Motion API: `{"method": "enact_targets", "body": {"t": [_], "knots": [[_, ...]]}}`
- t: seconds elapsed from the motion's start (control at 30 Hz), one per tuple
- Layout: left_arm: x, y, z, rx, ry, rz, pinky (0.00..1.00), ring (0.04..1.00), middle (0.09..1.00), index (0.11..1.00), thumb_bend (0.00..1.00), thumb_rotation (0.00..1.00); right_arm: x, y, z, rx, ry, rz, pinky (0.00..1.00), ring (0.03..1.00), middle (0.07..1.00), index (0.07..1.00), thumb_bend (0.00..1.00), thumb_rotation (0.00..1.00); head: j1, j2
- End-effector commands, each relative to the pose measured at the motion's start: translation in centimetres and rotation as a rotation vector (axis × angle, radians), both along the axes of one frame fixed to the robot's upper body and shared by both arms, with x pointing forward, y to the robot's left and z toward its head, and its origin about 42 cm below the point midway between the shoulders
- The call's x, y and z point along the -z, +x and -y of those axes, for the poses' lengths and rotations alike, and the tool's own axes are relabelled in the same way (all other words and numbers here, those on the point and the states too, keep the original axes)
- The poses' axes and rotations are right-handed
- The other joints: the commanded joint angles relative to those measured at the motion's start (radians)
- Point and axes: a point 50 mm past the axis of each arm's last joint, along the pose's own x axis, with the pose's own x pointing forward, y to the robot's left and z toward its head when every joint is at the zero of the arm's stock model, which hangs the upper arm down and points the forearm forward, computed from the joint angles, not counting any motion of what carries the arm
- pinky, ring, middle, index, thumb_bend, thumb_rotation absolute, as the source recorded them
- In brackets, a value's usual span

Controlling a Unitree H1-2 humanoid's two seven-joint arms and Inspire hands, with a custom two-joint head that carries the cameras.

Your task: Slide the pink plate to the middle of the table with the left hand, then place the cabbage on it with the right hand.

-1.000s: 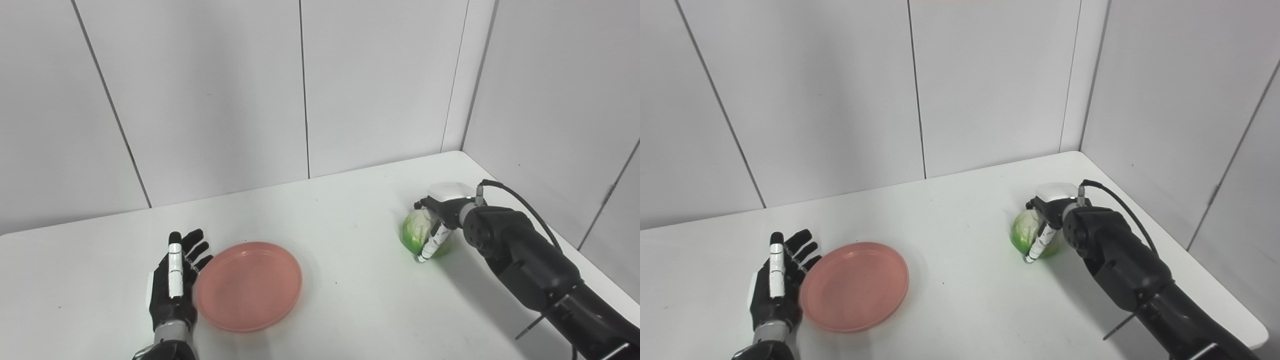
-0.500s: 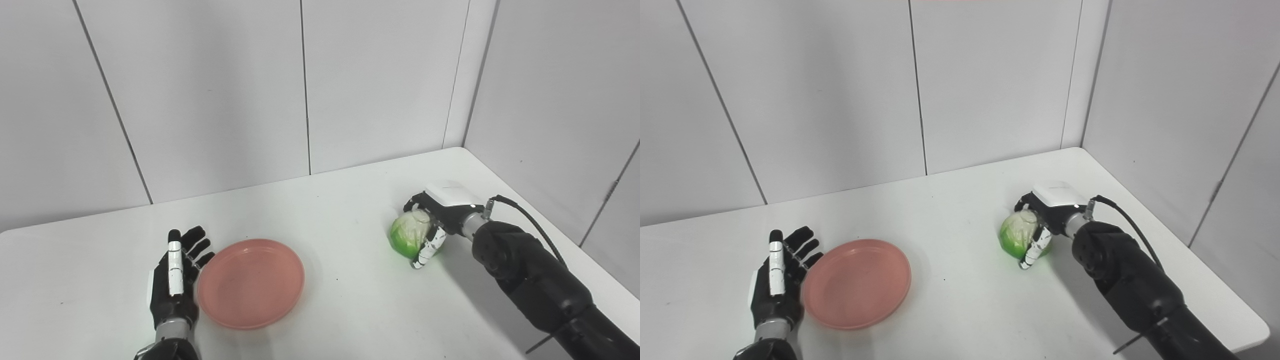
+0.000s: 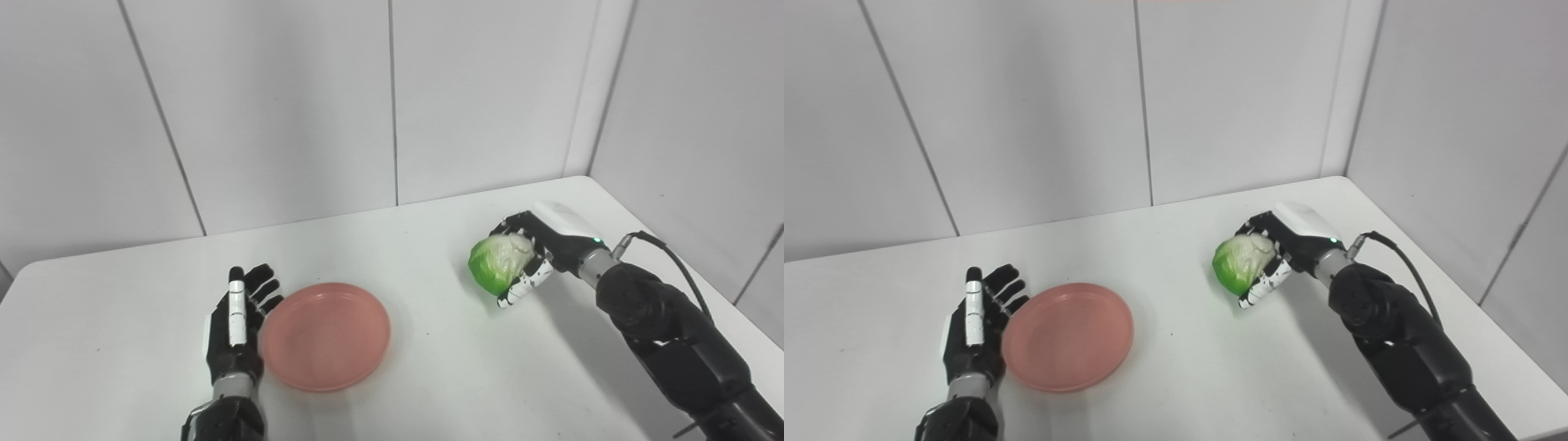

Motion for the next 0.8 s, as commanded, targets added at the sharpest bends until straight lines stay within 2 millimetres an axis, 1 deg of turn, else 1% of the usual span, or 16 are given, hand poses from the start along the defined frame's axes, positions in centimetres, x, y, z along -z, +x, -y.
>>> {"method": "enact_targets", "body": {"t": [0.0,0.03,0.07,0.1,0.13,0.17,0.2,0.23,0.33,0.37,0.4,0.47,0.5,0.57,0.67,0.77], "knots": [[0.6,-0.3,1.5,0.014,-0.013,-0.029,0.67,0.757,0.749,0.613,0.78,0.86,-3.7,1.1,-1.5,-0.023,0.041,0.098,0.29,0.36,0.445,0.53,0.53,0.0,0.004,0.0],[0.6,-0.3,1.8,0.017,-0.017,-0.031,0.68,0.764,0.754,0.617,0.77,0.86,-3.9,1.3,-2.0,-0.034,0.052,0.103,0.28,0.345,0.467,0.503,0.53,0.0,0.026,0.001],[0.7,-0.4,2.0,0.02,-0.019,-0.032,0.69,0.765,0.755,0.617,0.77,0.86,-4.1,1.4,-2.4,-0.041,0.059,0.105,0.28,0.343,0.471,0.499,0.53,0.0,0.029,0.001],[0.6,-0.4,2.4,0.021,-0.017,-0.033,0.69,0.766,0.756,0.618,0.77,0.86,-4.4,1.6,-3.1,-0.06,0.065,0.113,0.28,0.342,0.475,0.495,0.53,0.0,0.051,0.004],[0.6,-0.4,2.6,0.021,-0.015,-0.033,0.68,0.765,0.757,0.619,0.77,0.87,-4.5,1.8,-3.5,-0.073,0.068,0.118,0.29,0.356,0.451,0.521,0.53,0.0,0.051,0.004],[0.6,-0.4,3.0,0.022,-0.018,-0.034,0.69,0.766,0.756,0.622,0.76,0.87,-4.8,2.1,-4.3,-0.092,0.08,0.121,0.3,0.363,0.441,0.533,0.53,0.0,0.076,0.006],[0.6,-0.4,3.3,0.023,-0.02,-0.034,0.69,0.766,0.755,0.624,0.76,0.87,-5.0,2.3,-4.9,-0.104,0.09,0.123,0.3,0.364,0.438,0.536,0.52,0.0,0.08,0.006],[0.7,-0.4,3.6,0.023,-0.022,-0.037,0.69,0.767,0.754,0.624,0.76,0.87,-5.3,2.6,-5.8,-0.119,0.092,0.125,0.3,0.365,0.437,0.537,0.52,0.0,0.109,0.009],[0.8,-0.4,4.7,0.025,-0.024,-0.039,0.7,0.779,0.765,0.639,0.75,0.88,-5.8,3.4,-8.3,-0.169,0.077,0.137,0.32,0.391,0.44,0.537,0.52,0.0,0.155,0.013],[0.9,-0.4,4.9,0.024,-0.022,-0.04,0.7,0.779,0.767,0.644,0.76,0.89,-5.8,3.6,-9.1,-0.188,0.074,0.139,0.32,0.396,0.44,0.537,0.52,0.0,0.155,0.013],[0.9,-0.4,5.2,0.022,-0.019,-0.04,0.7,0.78,0.767,0.648,0.77,0.89,-5.8,3.8,-9.6,-0.204,0.071,0.14,0.32,0.397,0.44,0.537,0.52,0.0,0.181,0.016],[1.0,-0.3,5.6,0.018,-0.01,-0.038,0.69,0.771,0.758,0.653,0.77,0.9,-5.8,4.2,-10.8,-0.235,0.046,0.148,0.31,0.382,0.438,0.536,0.52,0.01,0.199,0.018],[1.0,-0.3,5.8,0.016,-0.007,-0.037,0.68,0.767,0.755,0.654,0.77,0.9,-5.7,4.3,-11.1,-0.244,0.035,0.151,0.3,0.38,0.438,0.536,0.52,0.01,0.202,0.018],[1.1,-0.3,6.0,0.018,-0.023,-0.043,0.7,0.78,0.77,0.664,0.77,0.9,-5.3,4.7,-12.7,-0.279,-0.013,0.159,0.3,0.38,0.444,0.532,0.53,0.0,0.215,0.019],[1.1,-0.2,6.2,0.011,-0.031,-0.048,0.7,0.786,0.778,0.663,0.78,0.89,-4.1,5.0,-14.8,-0.322,-0.043,0.145,0.3,0.385,0.453,0.526,0.53,0.0,0.228,0.017],[1.0,-0.2,6.2,0.007,-0.03,-0.045,0.71,0.785,0.775,0.656,0.78,0.9,-3.1,5.0,-16.2,-0.345,-0.056,0.117,0.28,0.363,0.443,0.532,0.53,0.0,0.232,0.018]]}}
